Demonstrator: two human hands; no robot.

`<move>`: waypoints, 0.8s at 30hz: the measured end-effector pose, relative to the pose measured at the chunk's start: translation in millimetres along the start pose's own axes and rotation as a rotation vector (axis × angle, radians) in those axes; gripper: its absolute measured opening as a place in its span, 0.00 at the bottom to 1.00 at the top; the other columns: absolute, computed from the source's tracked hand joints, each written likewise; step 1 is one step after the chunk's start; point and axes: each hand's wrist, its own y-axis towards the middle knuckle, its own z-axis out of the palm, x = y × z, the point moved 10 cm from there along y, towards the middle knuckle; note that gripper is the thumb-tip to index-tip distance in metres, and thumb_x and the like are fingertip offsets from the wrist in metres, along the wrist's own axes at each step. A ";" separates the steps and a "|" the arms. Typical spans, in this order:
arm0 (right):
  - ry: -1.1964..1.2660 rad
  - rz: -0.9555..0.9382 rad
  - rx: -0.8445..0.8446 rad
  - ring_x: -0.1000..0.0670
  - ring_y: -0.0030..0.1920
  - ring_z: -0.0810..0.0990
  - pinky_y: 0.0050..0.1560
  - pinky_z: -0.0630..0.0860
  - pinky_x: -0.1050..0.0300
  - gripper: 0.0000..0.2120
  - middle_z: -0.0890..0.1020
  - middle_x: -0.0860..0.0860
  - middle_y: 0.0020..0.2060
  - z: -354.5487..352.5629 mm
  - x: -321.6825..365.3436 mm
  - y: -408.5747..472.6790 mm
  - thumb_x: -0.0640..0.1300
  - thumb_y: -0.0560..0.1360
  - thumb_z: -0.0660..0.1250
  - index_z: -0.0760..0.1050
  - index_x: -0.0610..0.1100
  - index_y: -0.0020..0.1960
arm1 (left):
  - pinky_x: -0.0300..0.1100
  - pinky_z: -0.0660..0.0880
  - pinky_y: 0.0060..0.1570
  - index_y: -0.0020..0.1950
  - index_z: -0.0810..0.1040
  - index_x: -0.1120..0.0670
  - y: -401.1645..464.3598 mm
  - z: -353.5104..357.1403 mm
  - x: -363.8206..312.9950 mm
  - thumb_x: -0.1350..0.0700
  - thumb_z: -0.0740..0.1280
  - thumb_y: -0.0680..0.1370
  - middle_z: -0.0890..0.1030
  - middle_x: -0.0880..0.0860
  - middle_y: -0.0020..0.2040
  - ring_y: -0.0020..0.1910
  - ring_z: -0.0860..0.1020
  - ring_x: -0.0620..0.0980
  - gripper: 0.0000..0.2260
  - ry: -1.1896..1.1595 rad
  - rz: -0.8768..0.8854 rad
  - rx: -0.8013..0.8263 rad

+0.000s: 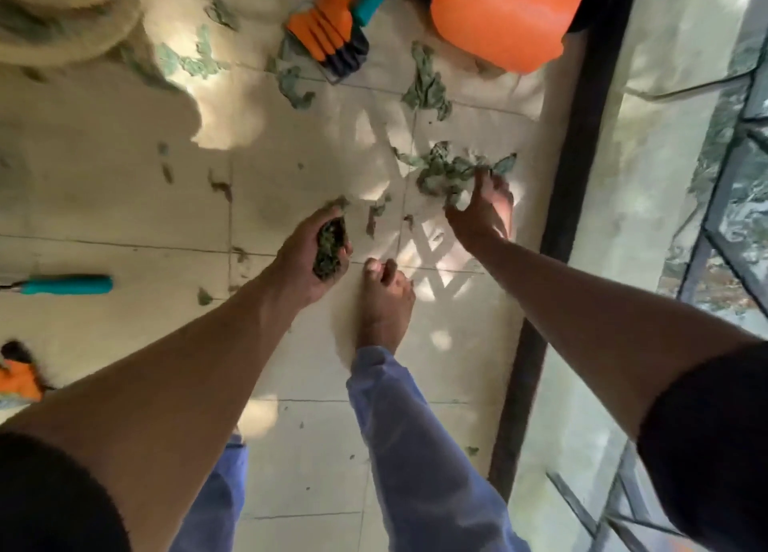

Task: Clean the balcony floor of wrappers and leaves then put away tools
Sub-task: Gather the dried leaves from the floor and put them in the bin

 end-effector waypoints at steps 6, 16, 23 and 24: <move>-0.104 -0.072 0.040 0.35 0.71 0.61 0.67 0.71 0.39 0.46 0.59 0.41 0.75 5.3 -17.2 60.1 0.59 0.66 0.79 0.58 0.58 0.77 | 0.33 0.72 0.25 0.42 0.76 0.52 47.6 39.0 2.7 0.51 0.73 0.77 0.78 0.50 0.35 0.32 0.77 0.45 0.09 0.017 -0.035 0.004; -0.166 -0.402 -0.006 0.40 0.65 0.68 0.48 0.81 0.45 0.31 0.66 0.42 0.67 13.7 31.6 53.7 0.46 0.77 0.70 0.59 0.60 0.73 | 0.32 0.73 0.26 0.47 0.75 0.51 54.0 49.8 4.5 0.51 0.74 0.76 0.78 0.49 0.39 0.33 0.78 0.43 0.09 -0.020 -0.054 -0.015; -0.338 -0.551 -0.002 0.36 0.69 0.66 0.58 0.77 0.39 0.44 0.61 0.42 0.75 18.0 63.7 45.9 0.38 0.77 0.69 0.48 0.66 0.80 | 0.32 0.74 0.26 0.46 0.76 0.52 54.4 45.2 -2.9 0.51 0.74 0.77 0.80 0.50 0.37 0.34 0.79 0.43 0.08 -0.019 -0.056 0.002; -0.356 -0.578 0.012 0.36 0.70 0.66 0.60 0.76 0.38 0.43 0.61 0.42 0.75 20.5 66.7 44.5 0.40 0.76 0.70 0.50 0.64 0.80 | 0.31 0.74 0.26 0.45 0.76 0.52 54.6 44.5 -3.6 0.51 0.73 0.77 0.80 0.50 0.37 0.35 0.78 0.43 0.08 -0.022 -0.056 0.005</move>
